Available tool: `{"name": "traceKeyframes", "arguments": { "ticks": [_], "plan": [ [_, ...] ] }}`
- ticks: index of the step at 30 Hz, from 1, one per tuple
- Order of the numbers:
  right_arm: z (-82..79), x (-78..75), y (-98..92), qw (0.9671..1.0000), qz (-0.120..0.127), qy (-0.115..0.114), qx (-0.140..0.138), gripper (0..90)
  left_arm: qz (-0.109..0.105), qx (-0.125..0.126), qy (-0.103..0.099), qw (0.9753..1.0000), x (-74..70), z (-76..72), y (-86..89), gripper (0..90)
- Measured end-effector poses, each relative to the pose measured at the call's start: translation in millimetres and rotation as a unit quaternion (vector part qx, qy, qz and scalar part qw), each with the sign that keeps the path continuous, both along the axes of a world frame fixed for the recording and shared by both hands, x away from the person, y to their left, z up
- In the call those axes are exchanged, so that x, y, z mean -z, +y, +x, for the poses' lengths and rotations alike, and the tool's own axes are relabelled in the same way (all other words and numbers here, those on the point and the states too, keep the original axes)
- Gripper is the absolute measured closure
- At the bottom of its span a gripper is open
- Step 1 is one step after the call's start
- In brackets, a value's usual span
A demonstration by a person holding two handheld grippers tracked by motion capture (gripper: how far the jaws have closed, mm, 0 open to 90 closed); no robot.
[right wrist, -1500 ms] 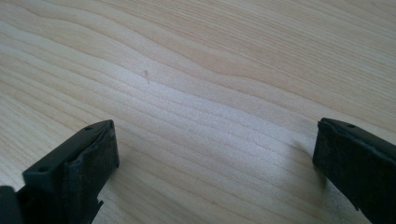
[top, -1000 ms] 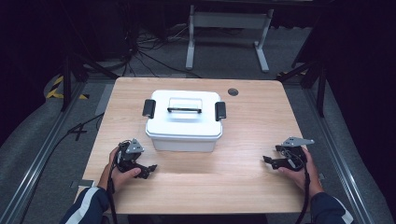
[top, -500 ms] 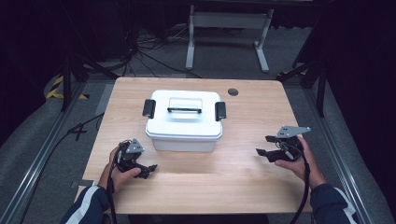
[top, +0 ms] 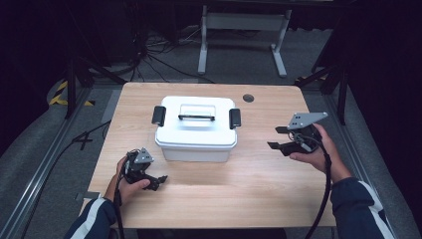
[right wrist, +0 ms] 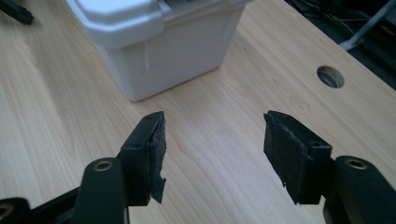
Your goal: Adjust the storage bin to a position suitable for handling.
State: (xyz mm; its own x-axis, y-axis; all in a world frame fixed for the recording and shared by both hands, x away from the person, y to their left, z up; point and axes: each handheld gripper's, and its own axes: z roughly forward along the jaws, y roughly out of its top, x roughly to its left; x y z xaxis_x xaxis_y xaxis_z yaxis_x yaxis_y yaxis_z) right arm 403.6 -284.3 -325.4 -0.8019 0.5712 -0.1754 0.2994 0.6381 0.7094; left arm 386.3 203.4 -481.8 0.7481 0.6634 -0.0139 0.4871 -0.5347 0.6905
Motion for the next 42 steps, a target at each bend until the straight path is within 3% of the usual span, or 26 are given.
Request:
{"name": "traceKeyframes", "arguments": {
  "ticks": [6, 12, 28, 34, 37, 42],
  "plan": [
    [9.3, -16.5, 19.8, 0.9997, -0.013, -0.008, -0.020, 40.9, 0.000, 0.000, 0.000, 1.0000, -0.1, -0.1, 0.0, 0.0],
    [19.1, -27.2, 33.9, 0.9997, -0.006, -0.006, -0.023, 42.8, 0.000, 0.000, 0.000, 1.0000, 0.0, 0.0, 0.0, 0.0],
    [29.8, -44.4, 74.7, 0.9975, -0.046, -0.011, -0.053, 42.7, 0.000, 0.000, 0.001, 1.0000, -0.2, 0.0, 0.0, 0.0],
    [34.5, -48.6, 86.6, 0.9961, -0.054, -0.012, -0.069, 43.8, 0.000, 0.000, 0.001, 1.0000, -0.1, -0.1, 0.0, 0.0],
    [38.3, -49.2, 100.6, 0.9928, -0.073, -0.011, -0.095, 43.6, 0.000, 0.000, 0.001, 1.0000, -0.1, 0.0, 0.0, 0.0],
    [43.4, -50.0, 115.2, 0.9903, -0.085, -0.008, -0.110, 44.4, 0.000, 0.000, 0.001, 1.0000, -0.1, 0.0, 0.0, 0.0]
  ]
}}
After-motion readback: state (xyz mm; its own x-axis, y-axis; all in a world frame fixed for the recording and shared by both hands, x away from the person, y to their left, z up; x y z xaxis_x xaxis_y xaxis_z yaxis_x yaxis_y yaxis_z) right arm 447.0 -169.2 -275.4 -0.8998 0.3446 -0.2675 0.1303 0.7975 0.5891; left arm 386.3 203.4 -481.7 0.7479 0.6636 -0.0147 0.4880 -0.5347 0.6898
